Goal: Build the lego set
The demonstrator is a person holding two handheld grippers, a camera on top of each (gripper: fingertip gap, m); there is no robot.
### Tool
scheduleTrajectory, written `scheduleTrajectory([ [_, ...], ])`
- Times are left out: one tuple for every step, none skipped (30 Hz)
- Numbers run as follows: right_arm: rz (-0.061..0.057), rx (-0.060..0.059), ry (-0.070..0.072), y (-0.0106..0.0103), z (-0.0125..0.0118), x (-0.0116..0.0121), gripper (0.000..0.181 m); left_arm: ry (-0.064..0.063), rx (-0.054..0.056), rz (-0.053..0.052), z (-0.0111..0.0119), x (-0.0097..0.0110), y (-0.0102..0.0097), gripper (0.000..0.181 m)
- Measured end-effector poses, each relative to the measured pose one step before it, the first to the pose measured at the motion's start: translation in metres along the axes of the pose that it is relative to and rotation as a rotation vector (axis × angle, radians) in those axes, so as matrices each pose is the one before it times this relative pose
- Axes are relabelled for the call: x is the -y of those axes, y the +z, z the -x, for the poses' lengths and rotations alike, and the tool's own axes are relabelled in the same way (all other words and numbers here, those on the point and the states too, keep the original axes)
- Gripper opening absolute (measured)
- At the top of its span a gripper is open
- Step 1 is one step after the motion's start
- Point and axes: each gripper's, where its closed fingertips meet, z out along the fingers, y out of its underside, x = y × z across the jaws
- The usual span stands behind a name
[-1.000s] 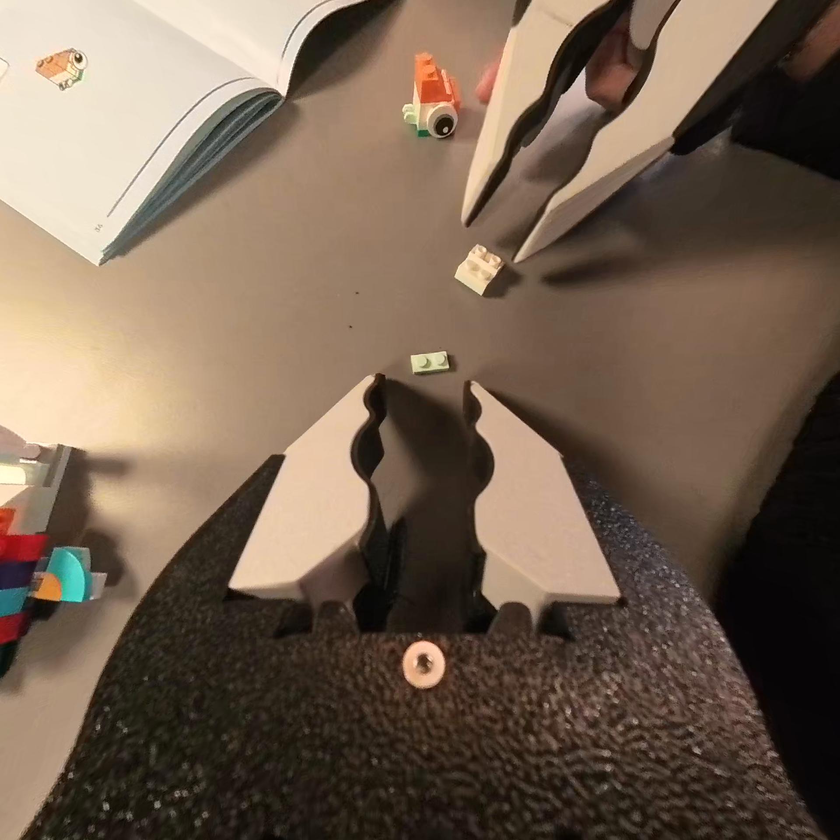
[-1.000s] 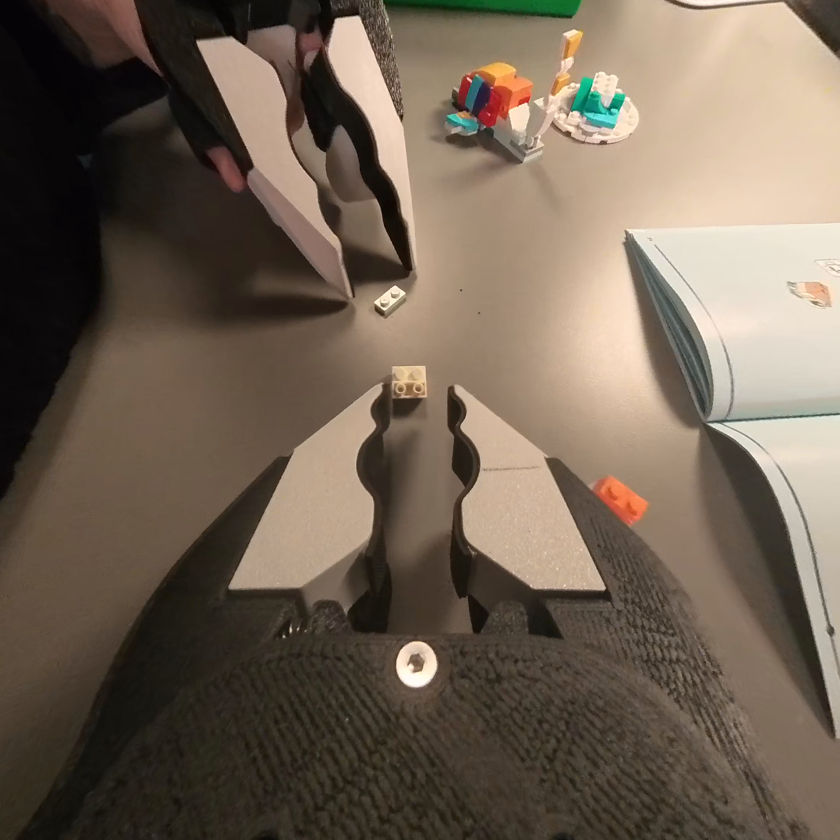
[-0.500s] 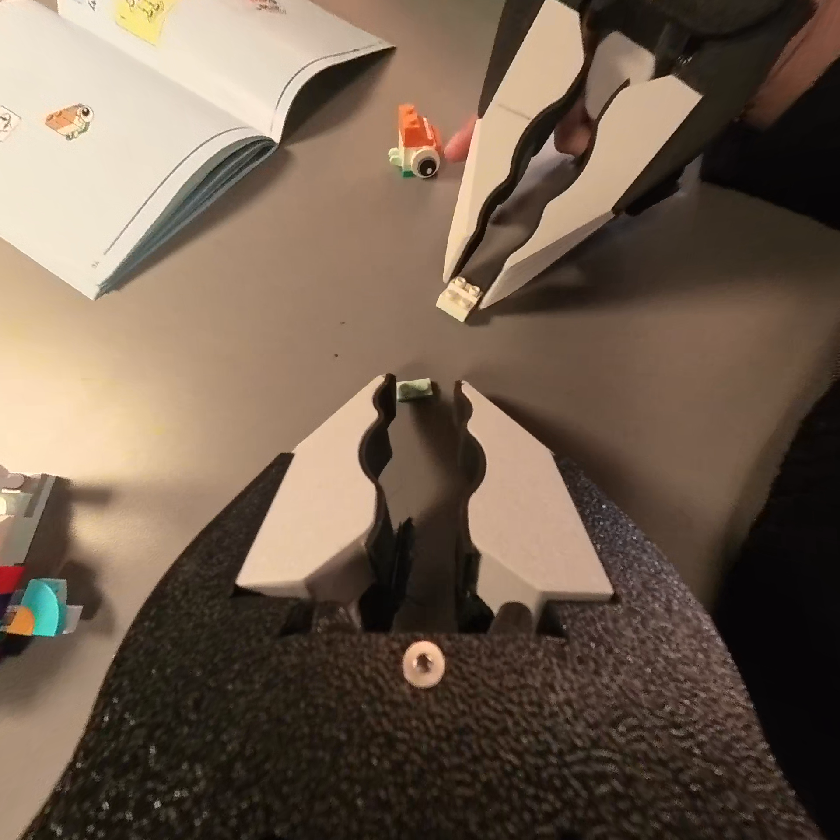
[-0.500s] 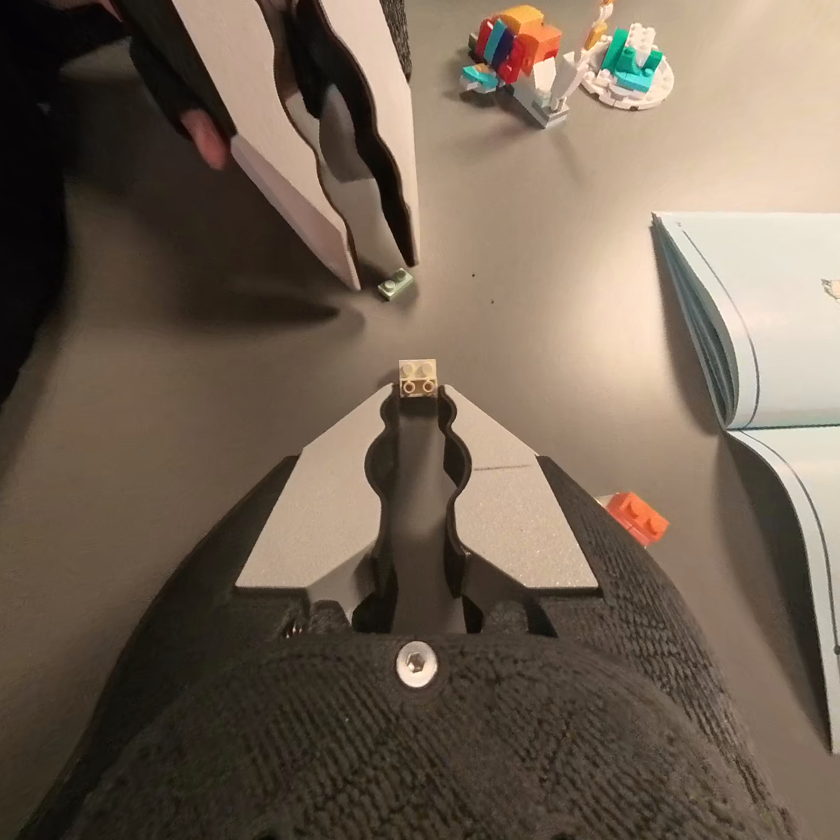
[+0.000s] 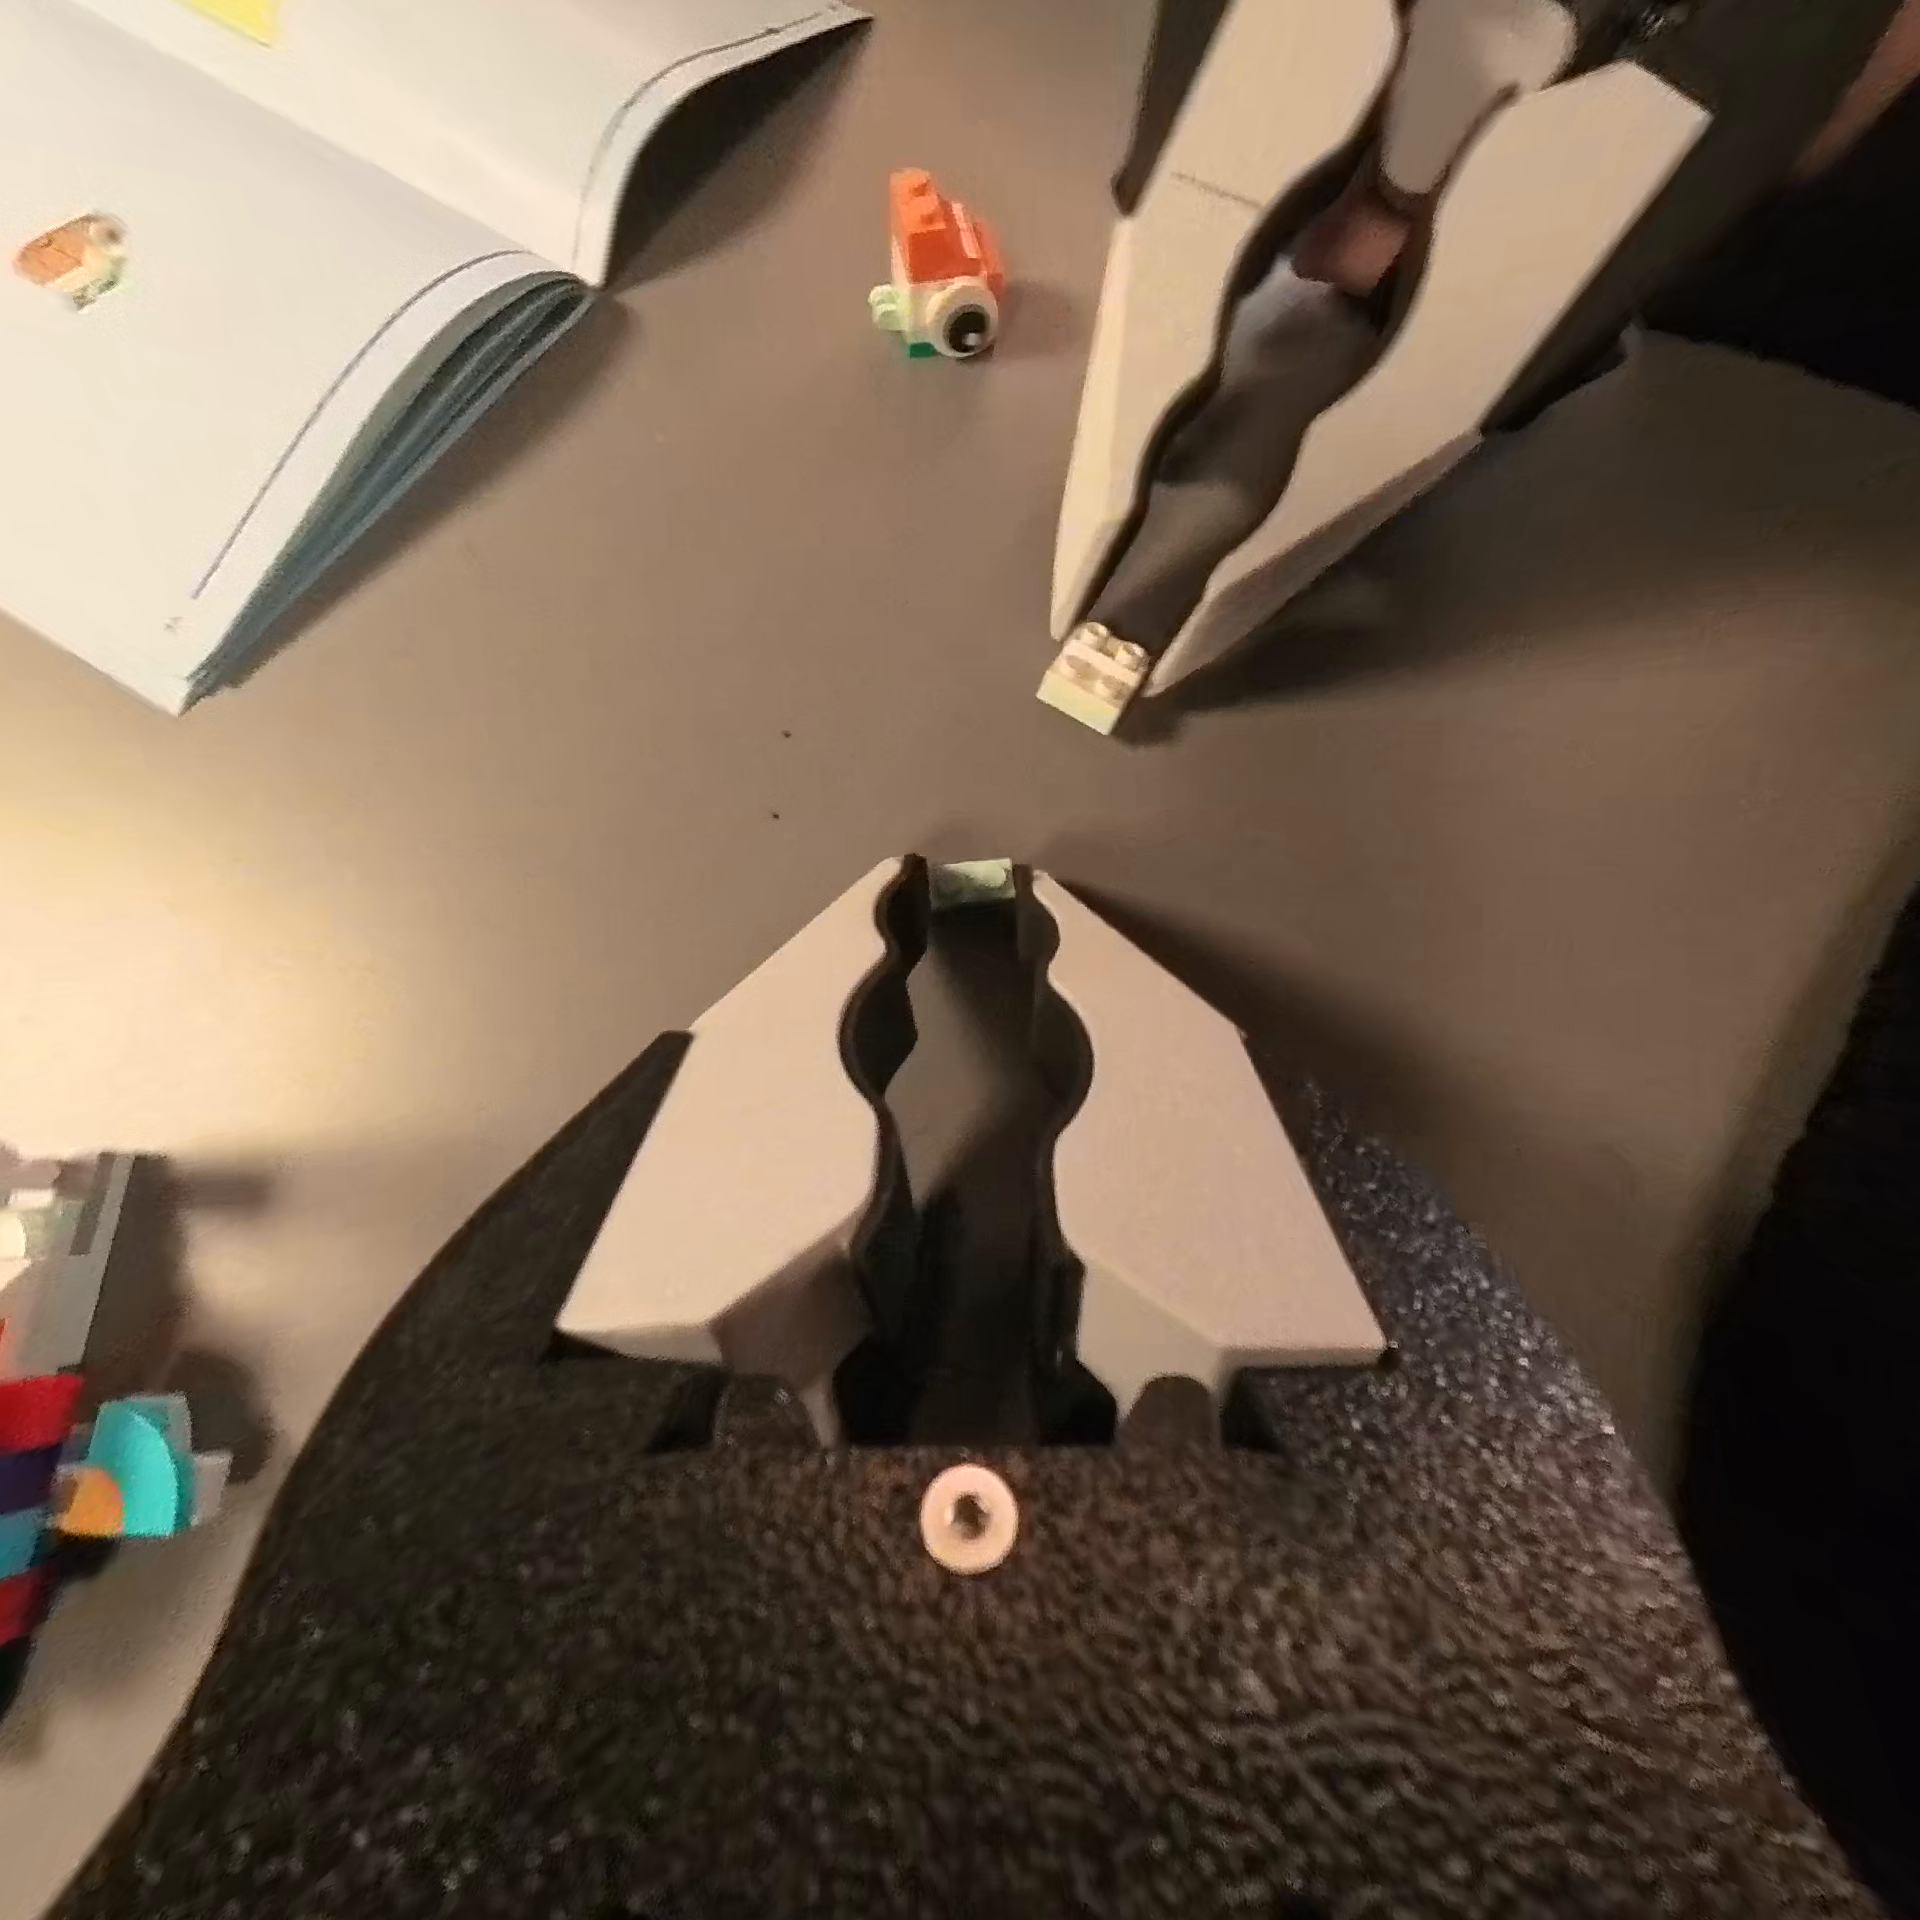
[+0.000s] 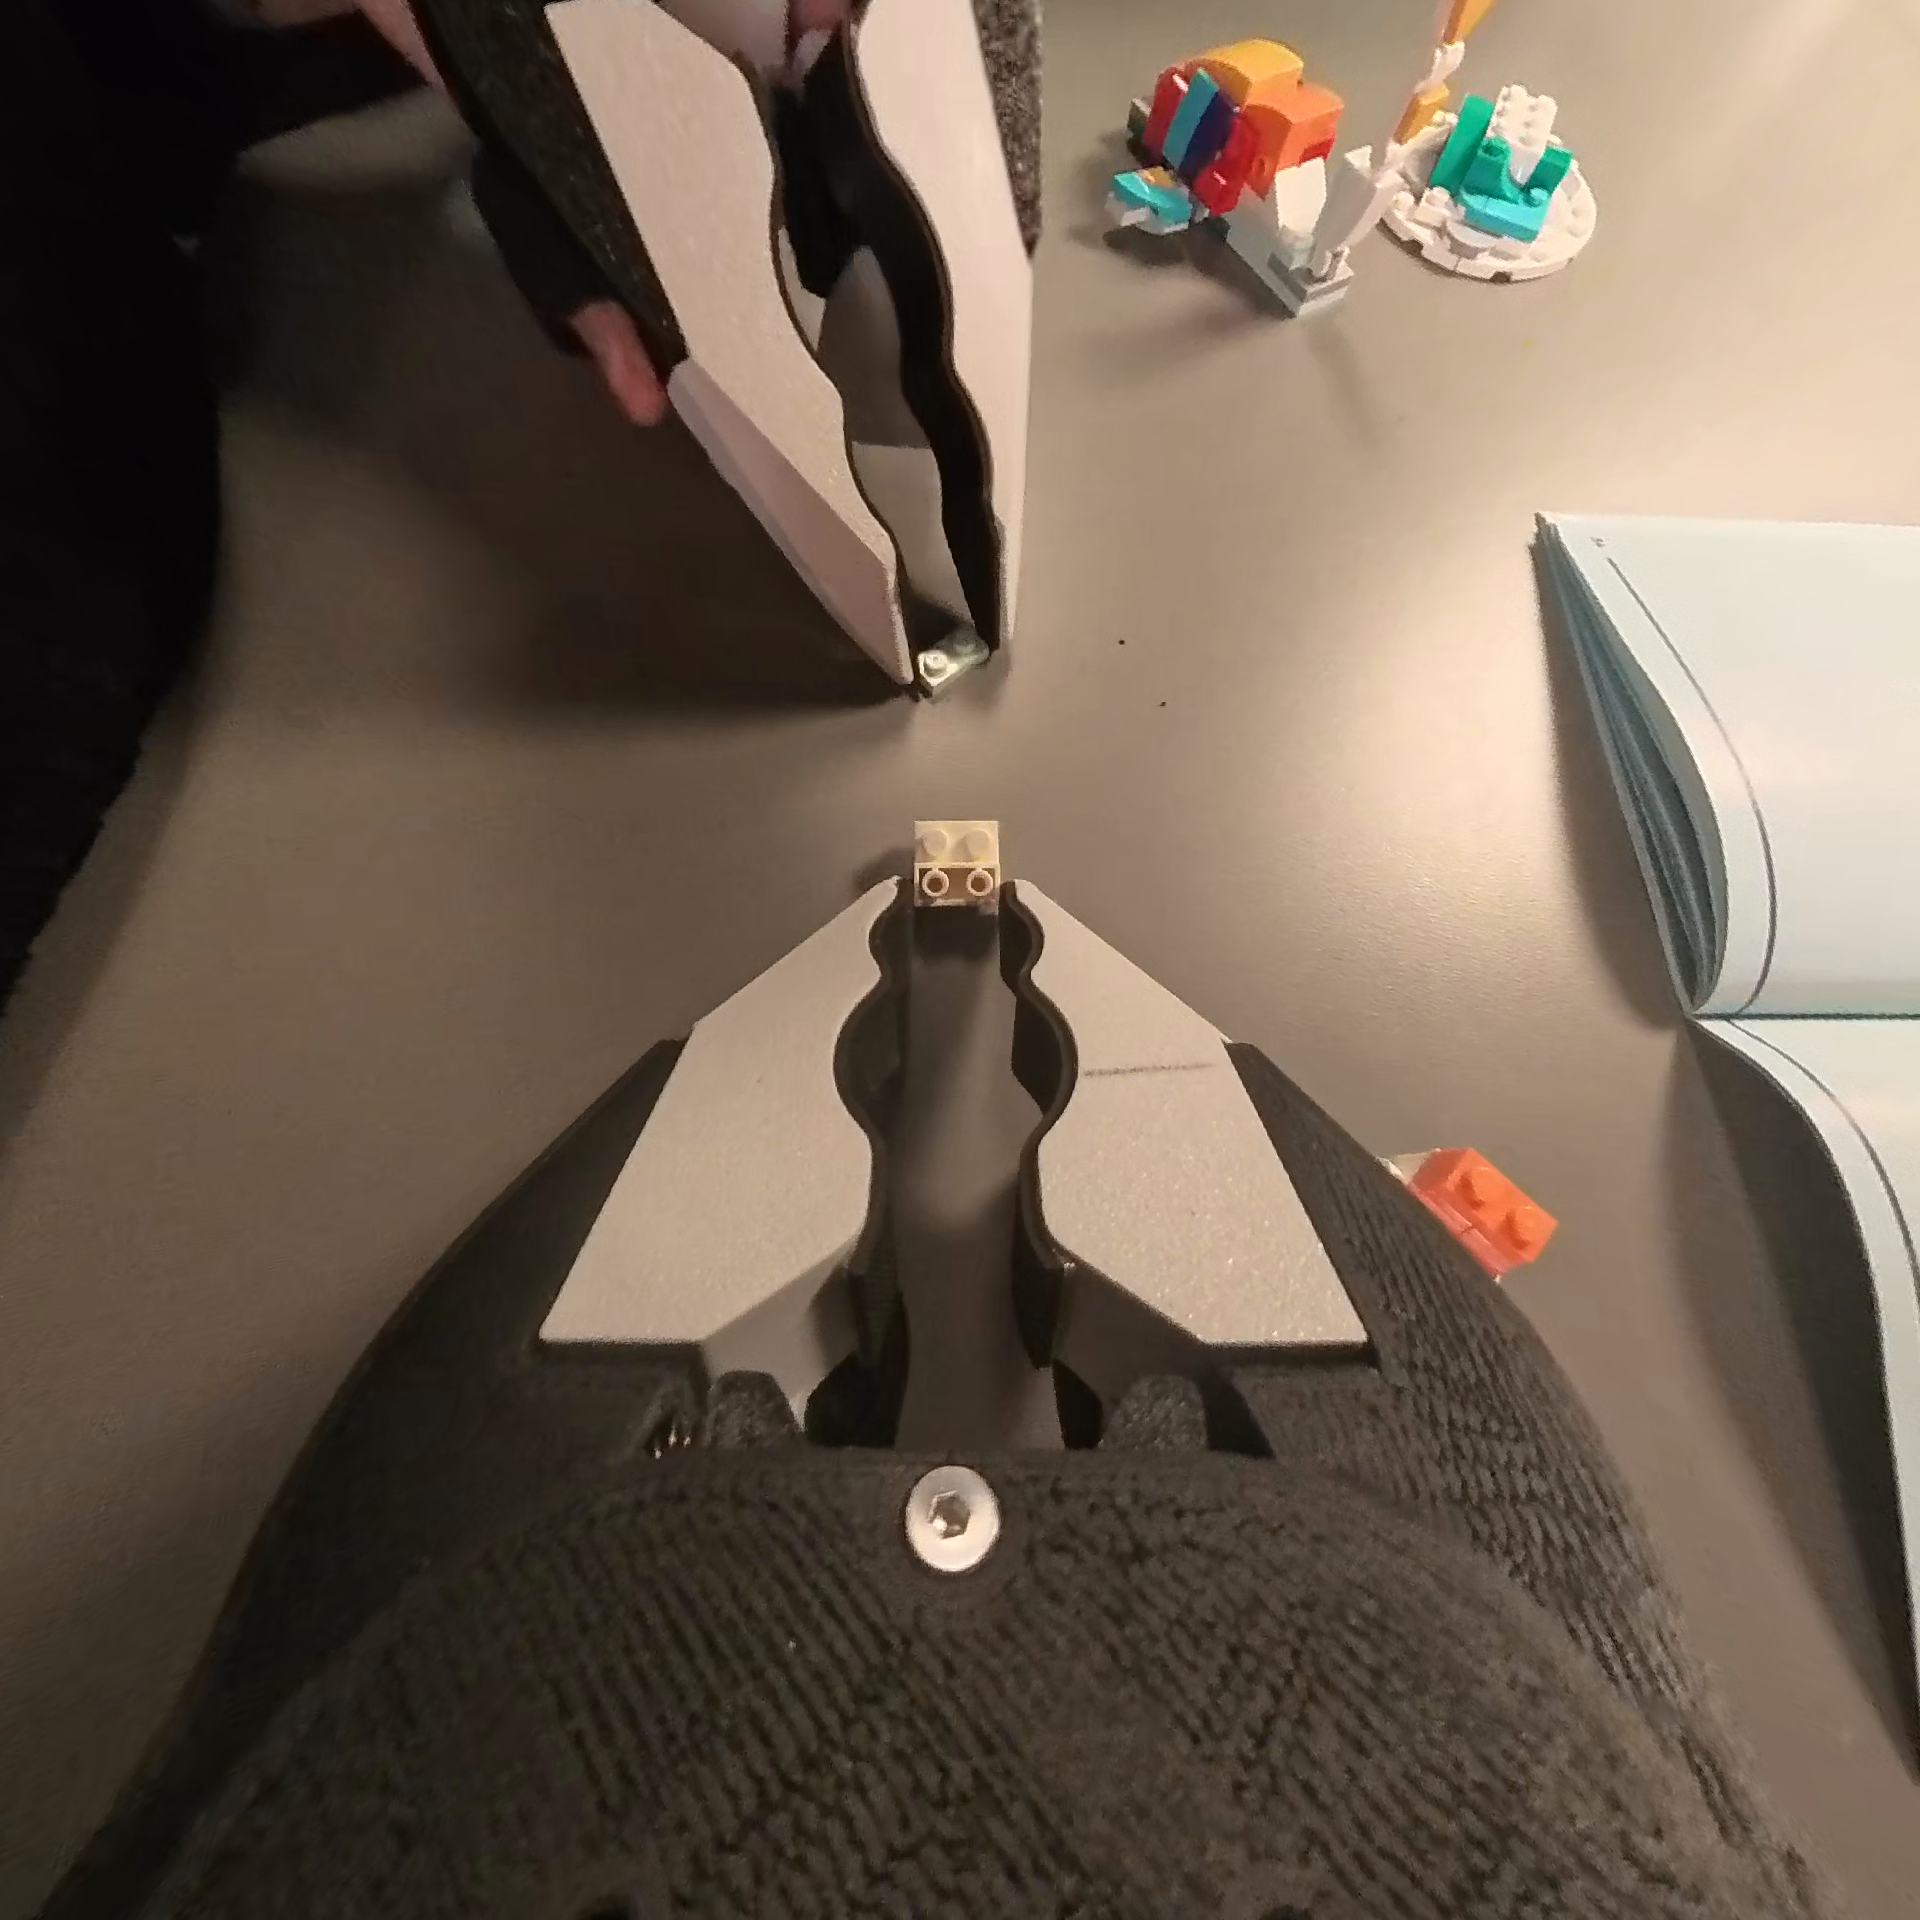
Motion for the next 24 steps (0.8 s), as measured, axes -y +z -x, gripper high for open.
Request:
scheduleTrajectory([
  [-0.0005,0.0046,-0.0048,-0.00009,0.00102,0.00002,0.015,0.0306,-0.0343,0.0021,-0.00338,0.00013,0.00009,0.014],
  [0.0003,0.0046,-0.0054,0.00003,0.00099,0.00005,0.015,0.0186,-0.0065,-0.0171,0.00075,0.00322,-0.00004,0.014],
  [0.0008,0.004,-0.0063,0.00007,0.00115,-0.00004,0.015,0.0195,-0.0188,-0.0309,-0.00125,0.00605,-0.00068,0.014],
  [0.0009,0.0035,-0.0073,0.00016,0.00111,-0.0001,0.015,0.0173,-0.0353,-0.0319,-0.0037,0.00757,-0.00075,0.014],
  [0.0011,0.0026,-0.0075,0.00009,0.00096,-0.00004,0.015,0.0172,-0.025,-0.0289,-0.00244,0.00835,-0.00067,0.014],
  [0.0012,0.0017,-0.007,0.00015,0.00088,-0.00013,0.015,0.0254,-0.0245,-0.0168,-0.00253,0.00712,-0.00017,0.014],
  [0.0007,0.0011,-0.0061,0.00006,0.00067,-0.00004,0.015,0.0288,-0.0251,0.0069,-0.00251,0.0041,0.00103,0.014],
  [-0.0002,0.0013,-0.0048,0.00007,0.00062,0.00003,0.015,0.0279,-0.0089,0.0216,-0.00009,0.00187,0.00188,0.014],
  [-0.0003,0.001,-0.0032,0.00002,0.00045,0.00011,0.014,0.0314,-0.0155,0.0223,-0.00127,0.00131,0.00237,0.014],
  [-0.0002,0.0003,-0.0022,-0.00004,0.00024,0.00002,0.014,0.0249,-0.0125,0.021,-0.00107,0.001,0.00257,0.014],
  [-0.0002,0.0011,-0.0019,0.0,0.00025,0.00004,0.014,0.02,-0.0152,0.0218,-0.00137,0.00058,0.00272,0.014],
  [-0.0001,0.0012,-0.0016,0.0,0.00028,0.00004,0.014,0.0175,-0.0138,0.0167,-0.00123,0.00069,0.00248,0.014],
  [0.0,-0.0001,-0.0008,-0.00004,0.00007,-0.00001,0.014,0.0121,-0.0105,0.016,-0.00061,0.00019,0.00218,0.014],
  [0.0,-0.0003,-0.0006,0.00009,0.00002,-0.00004,0.014,0.0051,-0.0125,0.0186,-0.00059,-0.0008,0.00224,0.014],
  [0.0,-0.0002,-0.0006,0.00003,0.00002,0.00004,0.014,-0.0017,-0.0103,0.0174,-0.00017,-0.00112,0.00214,0.014],
  [0.0,-0.0001,-0.0003,0.00003,0.00005,0.00004,0.014,-0.0022,-0.0084,0.0125,-0.0002,-0.00068,0.00184,0.014],
  [0.0,0.0002,0.0003,-0.00003,-0.00004,-0.00004,0.014,0.0004,-0.0117,0.009,-0.00103,-0.00057,0.00164,0.014],
  [0.0001,0.0005,0.0006,0.00004,-0.00003,0.00001,0.015,-0.0001,-0.008,0.0083,-0.0009,-0.00063,0.00137,0.014],
  [0.0,0.0004,0.0004,-0.00003,-0.00001,-0.00004,0.015,0.0014,-0.0061,0.0065,-0.00077,-0.00041,0.00102,0.014],
  [0.0,0.0,0.0,0.0,0.0,0.0,0.015,0.0008,-0.0067,0.0063,-0.00088,-0.00038,0.00103,0.014],
  [0.0,-0.0001,-0.0001,0.0,-0.00002,0.0,0.015,0.0013,-0.0064,0.0078,-0.00074,-0.00064,0.00086,0.014],
  [0.0,0.0001,0.0001,0.0,0.00003,0.0,0.015,0.0015,-0.0003,0.0084,0.00028,-0.00081,0.00086,0.014],
  [0.0,0.0002,0.0002,0.00007,0.0,0.00005,0.015,0.004,0.0021,0.0086,0.00066,-0.00096,0.00071,0.014],
  [0.0,0.0001,0.0,0.0,0.00001,0.0,0.015,0.0045,0.0014,0.0071,0.00048,-0.00081,0.00062,0.014],
])
